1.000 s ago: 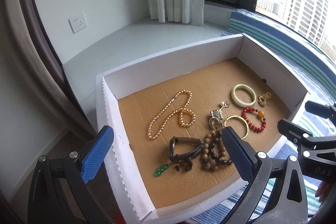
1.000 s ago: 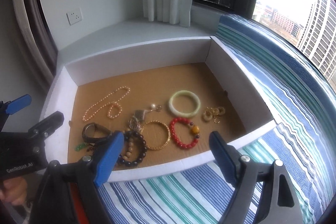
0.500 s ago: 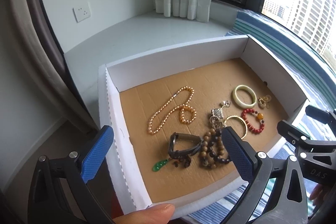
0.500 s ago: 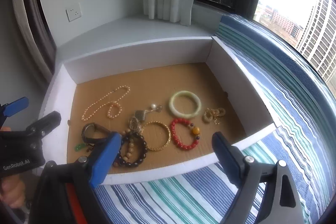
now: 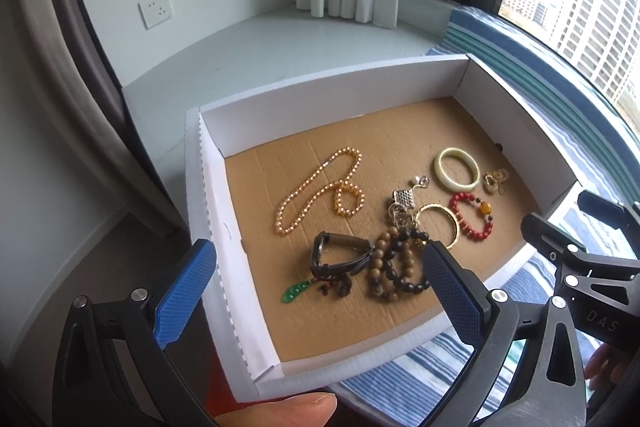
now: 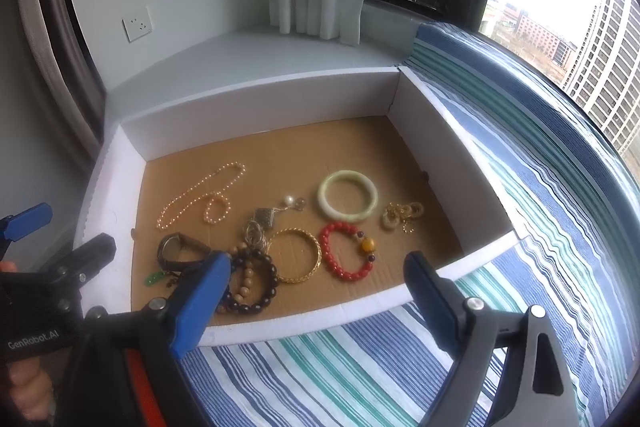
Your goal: Organize jewelry
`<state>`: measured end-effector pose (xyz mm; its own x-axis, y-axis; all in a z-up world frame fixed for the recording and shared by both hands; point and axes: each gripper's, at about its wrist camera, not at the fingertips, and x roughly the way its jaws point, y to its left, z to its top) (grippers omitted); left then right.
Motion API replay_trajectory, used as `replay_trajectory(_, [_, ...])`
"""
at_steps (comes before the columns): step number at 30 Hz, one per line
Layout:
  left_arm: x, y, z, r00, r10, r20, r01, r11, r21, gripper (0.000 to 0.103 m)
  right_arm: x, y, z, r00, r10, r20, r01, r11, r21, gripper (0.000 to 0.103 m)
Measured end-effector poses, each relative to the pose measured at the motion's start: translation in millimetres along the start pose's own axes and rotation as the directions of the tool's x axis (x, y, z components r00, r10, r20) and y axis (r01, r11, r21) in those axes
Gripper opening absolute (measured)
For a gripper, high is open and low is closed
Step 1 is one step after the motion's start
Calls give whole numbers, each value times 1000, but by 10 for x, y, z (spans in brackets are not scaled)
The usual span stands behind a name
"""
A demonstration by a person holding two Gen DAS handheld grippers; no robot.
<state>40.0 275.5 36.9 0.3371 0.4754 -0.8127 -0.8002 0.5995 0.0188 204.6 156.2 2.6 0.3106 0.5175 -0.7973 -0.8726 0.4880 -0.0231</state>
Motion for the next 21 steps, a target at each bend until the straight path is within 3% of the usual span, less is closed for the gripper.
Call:
replay_trajectory(11, [-224,112,66,996,51,71,-48,998,-40,103,-200,81,88,1000,17,7,-16,1000,-27,90])
replay_trajectory(21, [-199,90,50,996,54,64,-52,998,-35,103,-174,117,72,1000,-2,-7,2,999,-42,90])
